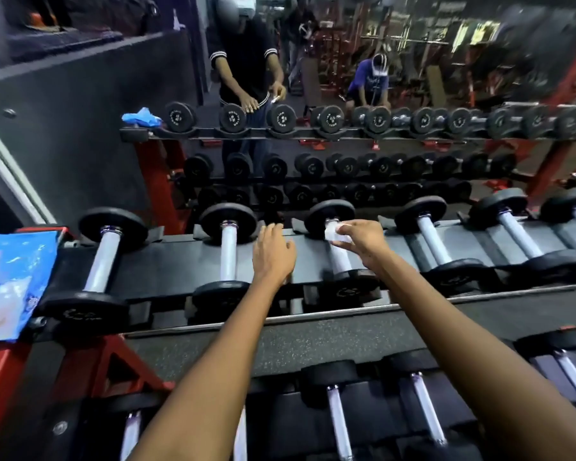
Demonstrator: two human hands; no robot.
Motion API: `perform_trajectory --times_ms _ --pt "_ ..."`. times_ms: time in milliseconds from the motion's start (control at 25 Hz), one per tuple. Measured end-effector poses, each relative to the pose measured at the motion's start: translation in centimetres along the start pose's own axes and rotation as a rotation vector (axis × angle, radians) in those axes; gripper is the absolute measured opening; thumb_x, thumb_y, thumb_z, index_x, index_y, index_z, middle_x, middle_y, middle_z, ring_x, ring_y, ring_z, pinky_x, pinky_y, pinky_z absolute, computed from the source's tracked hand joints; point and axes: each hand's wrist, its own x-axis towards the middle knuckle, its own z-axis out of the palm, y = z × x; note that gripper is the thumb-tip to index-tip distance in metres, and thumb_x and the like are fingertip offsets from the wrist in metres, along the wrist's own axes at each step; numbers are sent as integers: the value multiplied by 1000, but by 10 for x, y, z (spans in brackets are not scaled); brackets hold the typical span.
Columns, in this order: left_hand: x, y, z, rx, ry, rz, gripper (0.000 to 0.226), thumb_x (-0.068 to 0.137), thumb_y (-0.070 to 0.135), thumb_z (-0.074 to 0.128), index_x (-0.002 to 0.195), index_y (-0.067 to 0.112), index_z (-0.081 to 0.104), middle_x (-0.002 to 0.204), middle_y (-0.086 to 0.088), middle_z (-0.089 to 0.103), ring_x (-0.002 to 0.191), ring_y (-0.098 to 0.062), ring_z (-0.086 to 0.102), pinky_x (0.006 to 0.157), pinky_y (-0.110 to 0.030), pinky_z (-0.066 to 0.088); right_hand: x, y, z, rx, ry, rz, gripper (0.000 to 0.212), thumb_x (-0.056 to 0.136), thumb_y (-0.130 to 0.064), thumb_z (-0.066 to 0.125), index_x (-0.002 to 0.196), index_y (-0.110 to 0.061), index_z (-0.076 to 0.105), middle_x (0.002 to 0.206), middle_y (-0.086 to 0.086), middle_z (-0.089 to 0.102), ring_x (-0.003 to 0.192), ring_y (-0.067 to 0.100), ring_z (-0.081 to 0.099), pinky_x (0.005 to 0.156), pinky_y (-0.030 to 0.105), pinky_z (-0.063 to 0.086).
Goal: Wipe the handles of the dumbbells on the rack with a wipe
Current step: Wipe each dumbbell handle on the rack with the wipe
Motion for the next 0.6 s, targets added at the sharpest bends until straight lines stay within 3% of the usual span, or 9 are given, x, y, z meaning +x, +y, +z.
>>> perform_trajectory --times_ms 160,240,320,400,600 --pt "7 21 48 146 -25 -110 54 98 26 43 148 8 30 156 -11 28 145 -26 21 118 -39 13 38 7 -57 -82 -96 24 14 86 6 57 99 8 62 95 14 58 82 23 56 57 23 57" --pt "14 21 65 183 -17 -138 57 101 29 40 151 8 23 161 -10 17 148 -25 11 119 -40 6 54 13 -77 -139 -146 26 5 86 -6 65 86 -1 65 88 9 60 80 20 57 56 24 58" --pt "18 17 82 254 -34 -155 61 102 33 36 153 8 16 162 -9 10 149 -23 4 120 -41 1 72 18 -92 -254 -154 8 17 82 -17 71 69 -11 62 75 2 59 68 15 56 54 27 55" --pt "16 8 92 367 -57 -158 63 103 38 29 154 7 8 163 -8 4 150 -22 -3 121 -42 -4 83 24 -96 -368 -164 -52 21 81 -12 70 64 -14 59 71 1 58 60 12 54 55 30 56" --pt "17 7 101 443 -5 -170 62 103 39 26 155 11 5 163 -3 0 150 -17 -7 121 -40 -7 109 50 -95 -520 -382 -19 29 81 7 61 68 -18 61 81 16 61 72 26 61 76 50 56"
